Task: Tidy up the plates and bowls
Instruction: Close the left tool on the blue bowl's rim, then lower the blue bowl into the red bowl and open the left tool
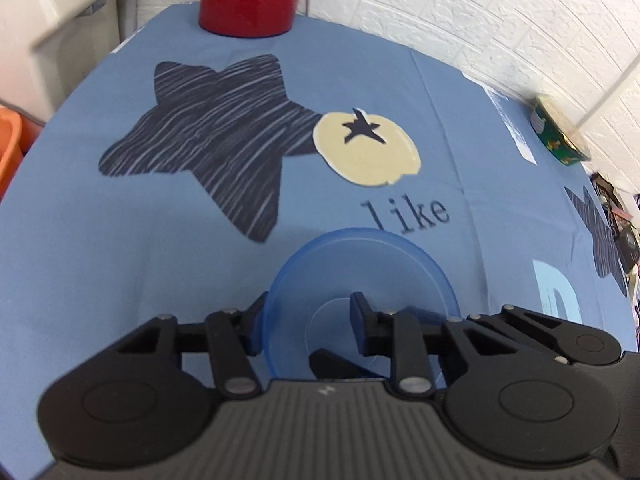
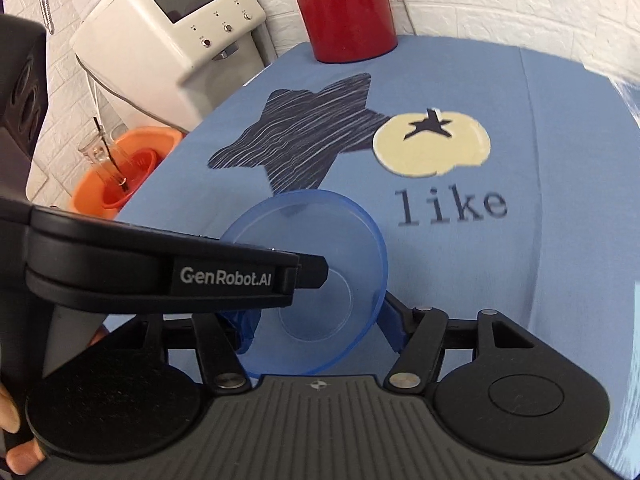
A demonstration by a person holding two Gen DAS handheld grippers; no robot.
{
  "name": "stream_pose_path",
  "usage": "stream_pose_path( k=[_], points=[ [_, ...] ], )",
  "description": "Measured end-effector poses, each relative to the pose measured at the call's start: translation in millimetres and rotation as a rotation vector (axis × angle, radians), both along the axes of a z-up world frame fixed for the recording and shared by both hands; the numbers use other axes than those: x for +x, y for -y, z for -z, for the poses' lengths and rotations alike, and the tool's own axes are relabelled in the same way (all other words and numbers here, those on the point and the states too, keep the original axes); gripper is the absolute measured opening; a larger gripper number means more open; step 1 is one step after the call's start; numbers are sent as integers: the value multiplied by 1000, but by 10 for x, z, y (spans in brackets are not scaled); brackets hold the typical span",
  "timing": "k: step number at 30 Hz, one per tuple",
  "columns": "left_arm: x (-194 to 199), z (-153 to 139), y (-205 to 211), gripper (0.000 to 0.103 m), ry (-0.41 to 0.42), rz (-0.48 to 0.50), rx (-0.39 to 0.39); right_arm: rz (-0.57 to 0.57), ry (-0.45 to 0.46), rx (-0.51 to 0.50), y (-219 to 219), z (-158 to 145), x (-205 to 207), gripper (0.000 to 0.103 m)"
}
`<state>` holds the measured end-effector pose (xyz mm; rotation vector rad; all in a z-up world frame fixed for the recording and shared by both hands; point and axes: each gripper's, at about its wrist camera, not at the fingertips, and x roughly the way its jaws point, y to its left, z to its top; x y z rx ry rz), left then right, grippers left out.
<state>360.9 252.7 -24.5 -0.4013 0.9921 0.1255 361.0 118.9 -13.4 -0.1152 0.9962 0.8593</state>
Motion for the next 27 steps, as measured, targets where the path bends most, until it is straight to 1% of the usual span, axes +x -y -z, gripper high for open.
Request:
stream_pose_path(
  k=[3, 8, 13, 17, 21, 24, 27],
  points=[
    [-191, -90, 147, 27, 17, 17, 12, 2, 2, -8, 125, -84, -190, 51],
    [-545, -298, 463, 27, 51, 57, -3, 4, 49, -38, 420, -282, -528, 51],
    [-949, -539, 952, 27, 112, 126, -22, 36, 116, -83, 886, -502, -943, 52],
    [-1261, -674, 1417, 28, 156, 202, -26, 73, 138, -143, 1294, -601, -1282, 52],
    [-1478, -658, 1851, 28, 149, 287, -39, 117, 137, -198, 1691, -652, -1574, 52],
    [-1626, -571, 2144, 28, 120, 349, -56, 151, 132, -219, 1970, -642, -1768, 52],
    [-1738, -463, 2410, 28, 96, 395, -56, 182, 117, -228, 2190, -571, -1887, 52]
  ],
)
